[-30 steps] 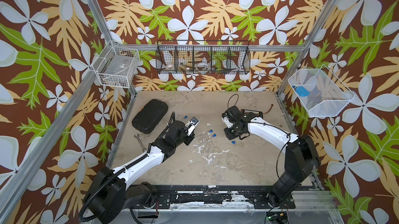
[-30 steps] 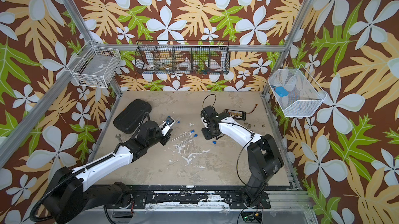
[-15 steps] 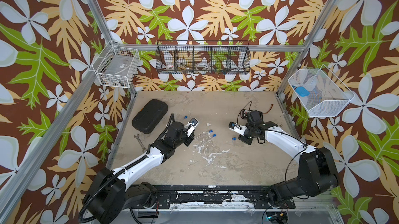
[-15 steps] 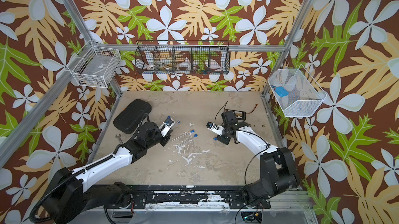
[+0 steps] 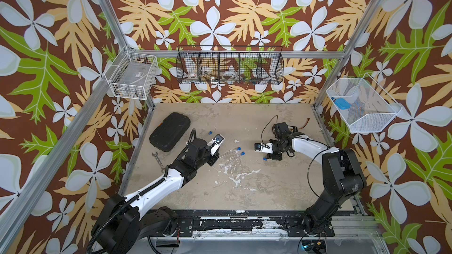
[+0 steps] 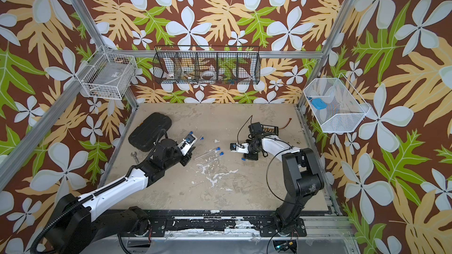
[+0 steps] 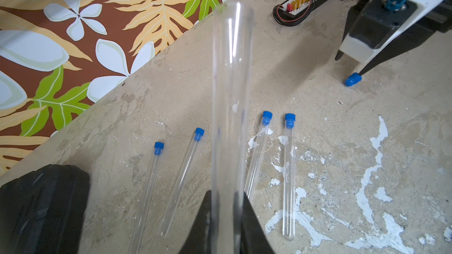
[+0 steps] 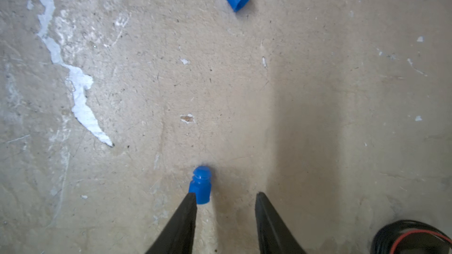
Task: Insert stoppers into test tubes
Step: Pick up the stopper from the center of the board.
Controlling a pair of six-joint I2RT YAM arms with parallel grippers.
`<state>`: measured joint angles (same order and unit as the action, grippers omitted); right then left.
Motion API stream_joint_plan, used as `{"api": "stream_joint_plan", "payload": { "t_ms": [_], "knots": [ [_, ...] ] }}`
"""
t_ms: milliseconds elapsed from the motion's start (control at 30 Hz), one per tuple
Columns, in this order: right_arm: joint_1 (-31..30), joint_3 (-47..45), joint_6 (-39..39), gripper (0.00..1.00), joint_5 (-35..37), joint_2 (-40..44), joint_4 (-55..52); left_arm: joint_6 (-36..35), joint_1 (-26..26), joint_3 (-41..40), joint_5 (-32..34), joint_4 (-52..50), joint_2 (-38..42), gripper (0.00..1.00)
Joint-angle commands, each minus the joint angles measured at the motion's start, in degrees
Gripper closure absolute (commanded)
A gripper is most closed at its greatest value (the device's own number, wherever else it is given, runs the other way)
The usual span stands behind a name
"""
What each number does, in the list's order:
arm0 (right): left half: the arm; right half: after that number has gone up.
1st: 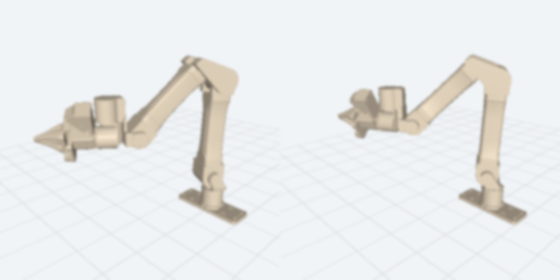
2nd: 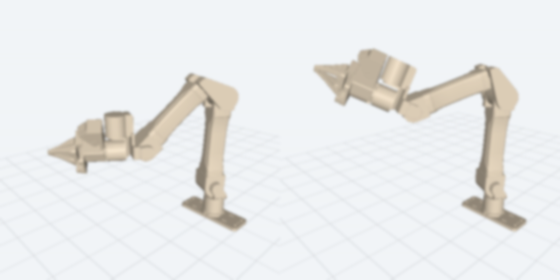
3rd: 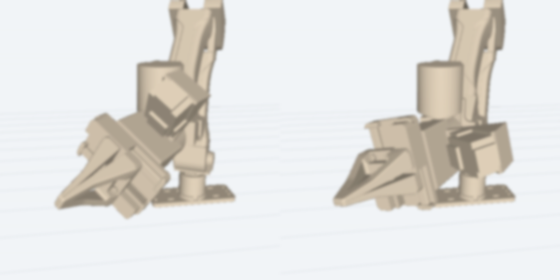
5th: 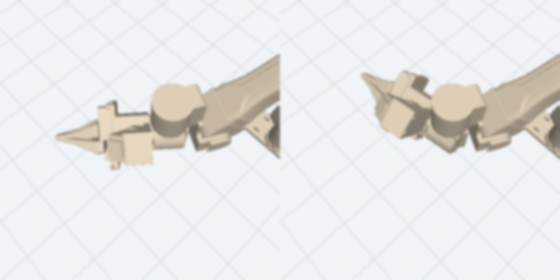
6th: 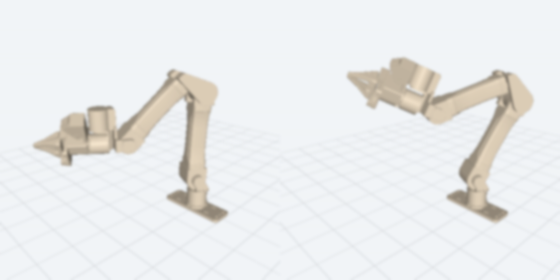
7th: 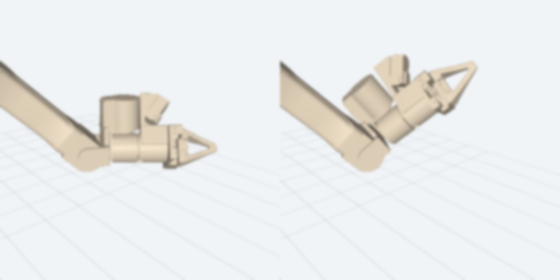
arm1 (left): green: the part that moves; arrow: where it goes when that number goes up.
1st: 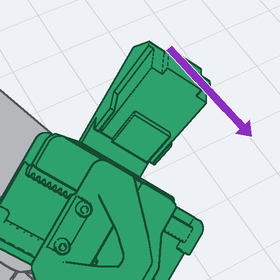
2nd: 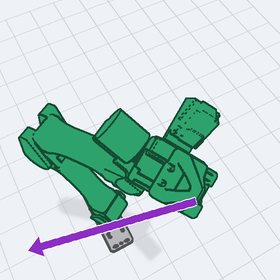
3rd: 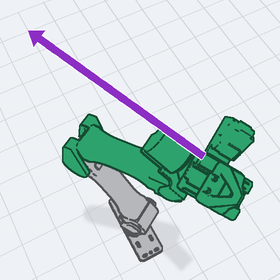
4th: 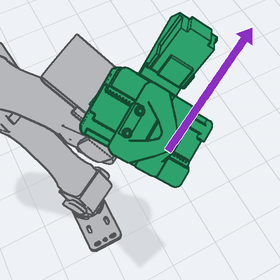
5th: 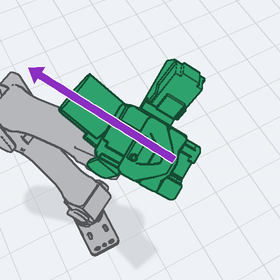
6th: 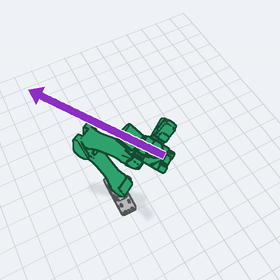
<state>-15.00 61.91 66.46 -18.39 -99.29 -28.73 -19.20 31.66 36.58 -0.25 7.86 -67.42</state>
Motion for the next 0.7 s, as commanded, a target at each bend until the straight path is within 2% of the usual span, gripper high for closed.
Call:
{"api": "stream_joint_plan", "payload": {
  "t_ms": [0, 367, 667],
  "knots": [
    [0.1, 0.2, 0.5, 0.57, -1.9, -0.3, -2.1, 0.2, -0.1, 0.3, 0.4, 1.0, 0.1, 1.0],
    [0.1, -0.5, -5.9, 0.58, -1.8, -0.6, -2.9, 0.1, -0.2, 0.7, -0.6, 1.5, -1.2, 1.0],
    [0.1, -0.2, -13.4, 0.58, -5.0, 0.9, -3.6, 0.2, -0.2, 0.7, -0.6, 1.5, -1.4, 1.0]
  ]
}}
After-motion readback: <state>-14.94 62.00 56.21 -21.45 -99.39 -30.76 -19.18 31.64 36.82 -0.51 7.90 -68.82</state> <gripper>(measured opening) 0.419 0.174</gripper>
